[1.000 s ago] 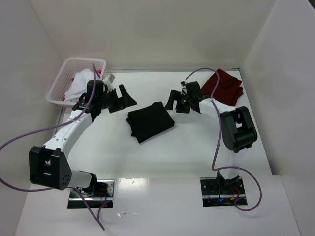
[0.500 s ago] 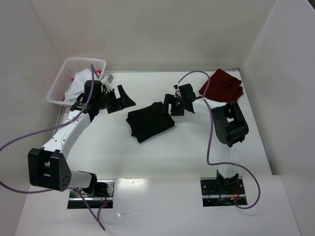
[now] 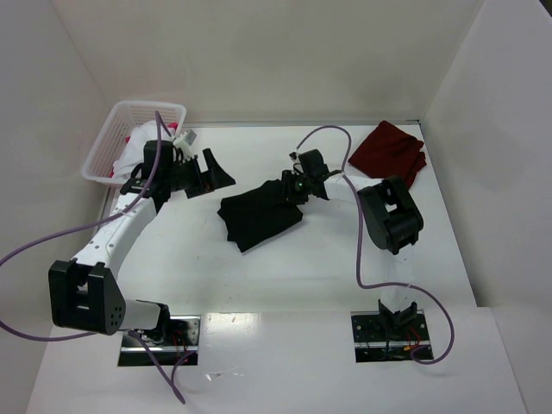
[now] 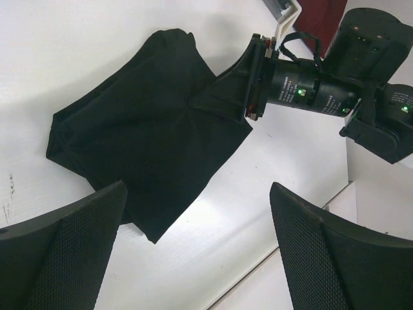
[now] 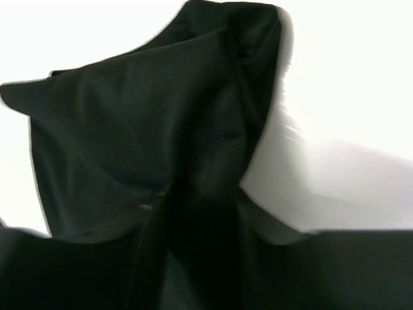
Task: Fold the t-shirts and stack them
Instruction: Put the neatly folded tshirt into the corner of the board with the right arm
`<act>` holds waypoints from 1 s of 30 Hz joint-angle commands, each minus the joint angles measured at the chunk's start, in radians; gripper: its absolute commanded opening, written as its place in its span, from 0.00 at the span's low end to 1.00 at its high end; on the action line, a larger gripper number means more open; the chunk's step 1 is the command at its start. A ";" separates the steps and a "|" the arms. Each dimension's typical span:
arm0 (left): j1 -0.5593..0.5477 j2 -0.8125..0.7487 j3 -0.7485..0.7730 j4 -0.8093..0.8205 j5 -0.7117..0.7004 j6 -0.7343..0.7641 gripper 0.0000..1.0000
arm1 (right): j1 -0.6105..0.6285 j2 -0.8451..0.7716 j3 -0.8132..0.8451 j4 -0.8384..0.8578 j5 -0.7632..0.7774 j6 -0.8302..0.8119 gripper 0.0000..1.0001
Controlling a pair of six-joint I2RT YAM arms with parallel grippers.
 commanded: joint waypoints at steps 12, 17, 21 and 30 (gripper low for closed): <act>0.040 -0.076 0.002 0.019 0.068 0.028 0.99 | 0.021 0.017 0.051 -0.154 0.138 0.036 0.00; 0.071 -0.095 0.023 -0.012 0.088 0.039 0.99 | 0.011 -0.026 0.223 -0.274 0.213 0.037 0.00; 0.095 -0.105 0.034 -0.021 0.111 0.057 0.99 | -0.048 -0.046 0.315 -0.326 0.250 0.027 0.00; 0.105 -0.060 0.086 -0.050 0.139 0.077 0.99 | -0.202 0.045 0.587 -0.469 0.282 -0.020 0.00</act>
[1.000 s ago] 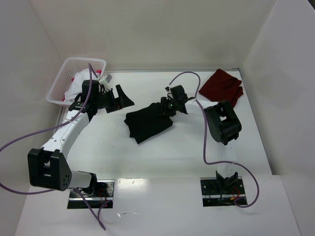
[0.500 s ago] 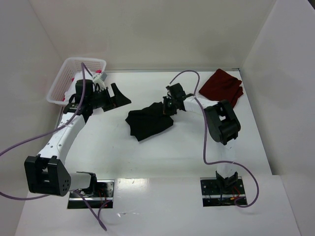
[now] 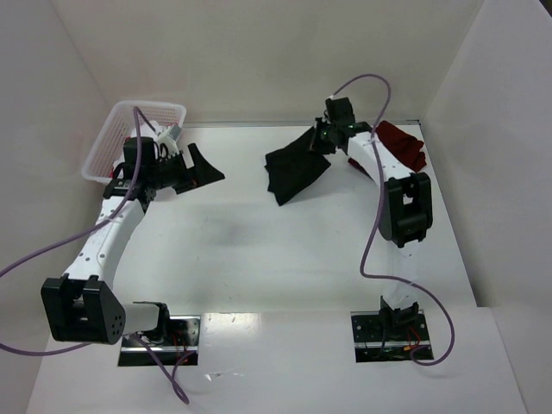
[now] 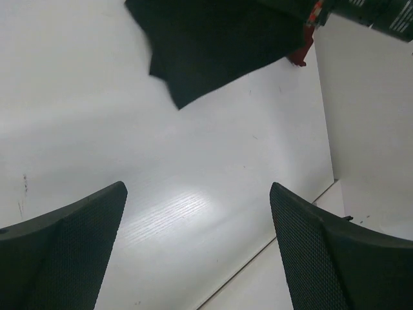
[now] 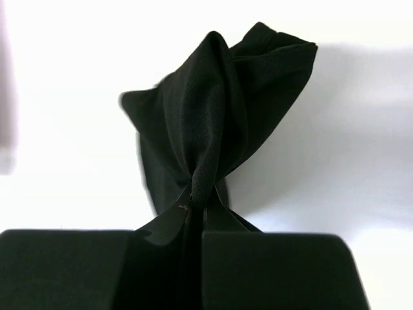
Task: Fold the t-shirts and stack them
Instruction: Put the neatly folded tshirt into the corner of the board with the right arm
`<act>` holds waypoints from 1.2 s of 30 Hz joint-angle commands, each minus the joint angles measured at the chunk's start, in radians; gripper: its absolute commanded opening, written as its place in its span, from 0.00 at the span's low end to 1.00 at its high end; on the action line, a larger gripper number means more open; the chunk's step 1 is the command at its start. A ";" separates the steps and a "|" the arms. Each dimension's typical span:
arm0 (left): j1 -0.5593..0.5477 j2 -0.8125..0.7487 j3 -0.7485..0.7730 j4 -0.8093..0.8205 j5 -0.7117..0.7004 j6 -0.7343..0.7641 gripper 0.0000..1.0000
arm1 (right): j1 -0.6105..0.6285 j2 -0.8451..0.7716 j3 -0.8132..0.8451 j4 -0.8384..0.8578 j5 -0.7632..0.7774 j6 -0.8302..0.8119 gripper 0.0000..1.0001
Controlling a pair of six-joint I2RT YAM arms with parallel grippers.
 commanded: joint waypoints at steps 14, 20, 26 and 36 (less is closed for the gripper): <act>0.017 0.169 0.155 -0.018 0.054 0.061 0.99 | -0.236 0.175 0.439 -0.202 0.088 -0.101 0.00; 0.017 0.208 0.175 -0.018 0.054 0.061 0.99 | -0.337 0.141 0.419 -0.202 0.098 -0.110 0.00; 0.017 0.228 0.166 -0.018 0.054 0.061 0.99 | -0.385 0.071 0.408 -0.202 0.120 -0.137 0.00; 0.017 0.228 0.166 -0.018 0.063 0.061 0.99 | -0.445 0.061 0.465 -0.258 0.267 -0.113 0.00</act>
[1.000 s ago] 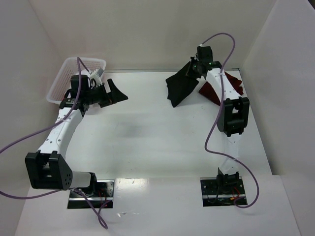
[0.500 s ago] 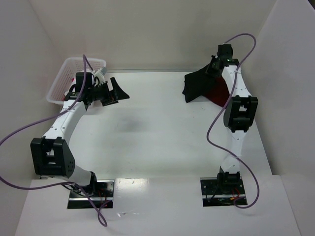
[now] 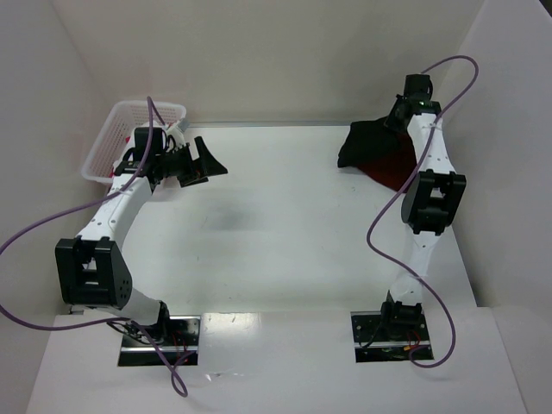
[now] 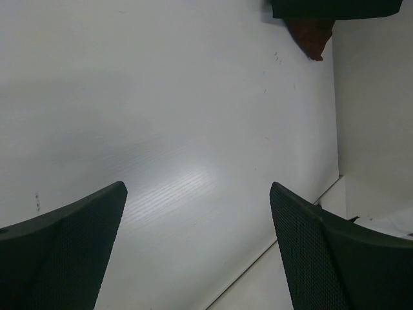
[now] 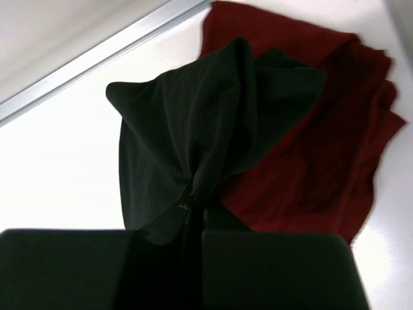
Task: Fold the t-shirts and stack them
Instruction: Put the neatly folded tshirt into the corner of the board with the right arm
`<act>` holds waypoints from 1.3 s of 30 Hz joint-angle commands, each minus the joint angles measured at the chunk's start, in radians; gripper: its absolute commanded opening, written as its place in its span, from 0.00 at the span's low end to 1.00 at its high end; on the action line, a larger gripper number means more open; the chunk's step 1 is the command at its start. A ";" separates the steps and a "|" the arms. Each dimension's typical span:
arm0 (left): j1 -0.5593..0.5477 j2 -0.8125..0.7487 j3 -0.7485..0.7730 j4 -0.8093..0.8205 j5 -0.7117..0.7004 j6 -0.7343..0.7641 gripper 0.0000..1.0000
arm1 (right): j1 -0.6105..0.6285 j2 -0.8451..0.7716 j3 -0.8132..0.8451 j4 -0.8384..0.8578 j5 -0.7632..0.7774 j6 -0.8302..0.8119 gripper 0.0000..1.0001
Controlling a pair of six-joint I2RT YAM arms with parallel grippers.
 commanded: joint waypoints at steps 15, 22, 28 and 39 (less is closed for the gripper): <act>0.006 0.025 0.021 0.024 0.030 0.026 0.99 | -0.114 -0.092 -0.078 0.029 0.132 0.010 0.35; 0.006 0.007 0.031 0.015 -0.037 0.035 0.99 | -0.114 -0.135 -0.153 0.028 0.166 0.041 1.00; 0.006 -0.047 0.031 -0.004 -0.162 0.035 0.99 | -0.104 -0.404 -0.417 0.198 0.097 0.062 1.00; 0.006 -0.246 0.021 -0.050 -0.436 0.078 0.99 | 0.038 -0.866 -0.759 0.337 -0.065 0.137 1.00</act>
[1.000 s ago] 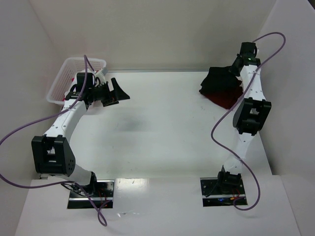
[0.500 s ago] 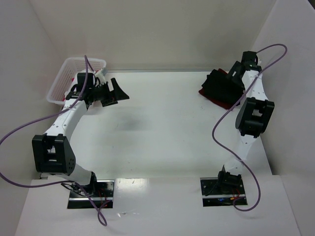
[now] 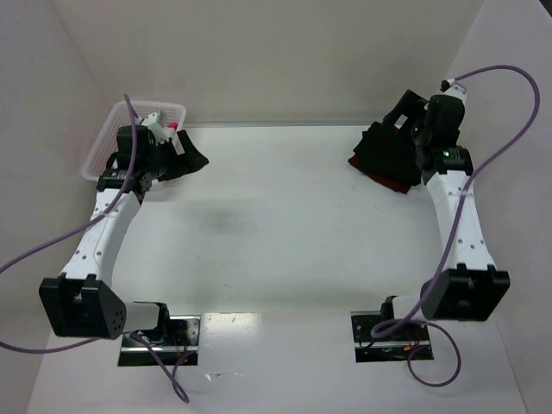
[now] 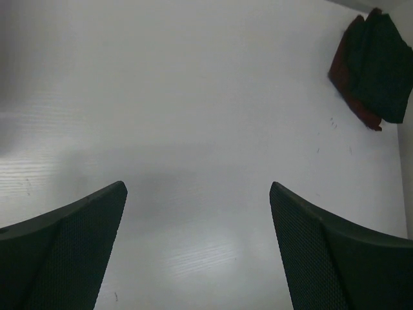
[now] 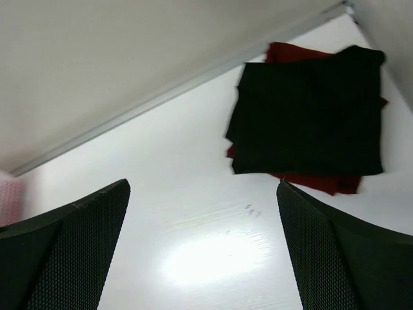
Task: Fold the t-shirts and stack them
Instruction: Put the neatly folded tshirt into the corner of the board with the right arm
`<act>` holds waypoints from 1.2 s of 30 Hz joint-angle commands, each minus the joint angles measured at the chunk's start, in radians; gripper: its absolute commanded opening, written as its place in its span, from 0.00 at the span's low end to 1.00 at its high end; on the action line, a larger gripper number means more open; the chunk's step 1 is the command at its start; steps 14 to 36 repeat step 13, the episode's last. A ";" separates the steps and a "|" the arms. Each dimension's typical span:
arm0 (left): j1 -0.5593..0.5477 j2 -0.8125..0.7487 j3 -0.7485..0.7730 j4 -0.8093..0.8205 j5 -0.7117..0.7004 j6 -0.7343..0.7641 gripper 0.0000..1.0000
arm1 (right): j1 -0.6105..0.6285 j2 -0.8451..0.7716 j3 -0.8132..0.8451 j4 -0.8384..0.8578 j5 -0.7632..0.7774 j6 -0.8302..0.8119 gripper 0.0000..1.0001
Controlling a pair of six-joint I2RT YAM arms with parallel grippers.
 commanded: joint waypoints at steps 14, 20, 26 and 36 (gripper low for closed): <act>0.006 -0.186 -0.063 -0.072 -0.178 0.094 0.99 | 0.054 -0.313 -0.309 0.127 -0.205 0.087 1.00; 0.006 -0.186 -0.063 -0.072 -0.178 0.094 0.99 | 0.054 -0.313 -0.309 0.127 -0.205 0.087 1.00; 0.006 -0.186 -0.063 -0.072 -0.178 0.094 0.99 | 0.054 -0.313 -0.309 0.127 -0.205 0.087 1.00; 0.006 -0.186 -0.063 -0.072 -0.178 0.094 0.99 | 0.054 -0.313 -0.309 0.127 -0.205 0.087 1.00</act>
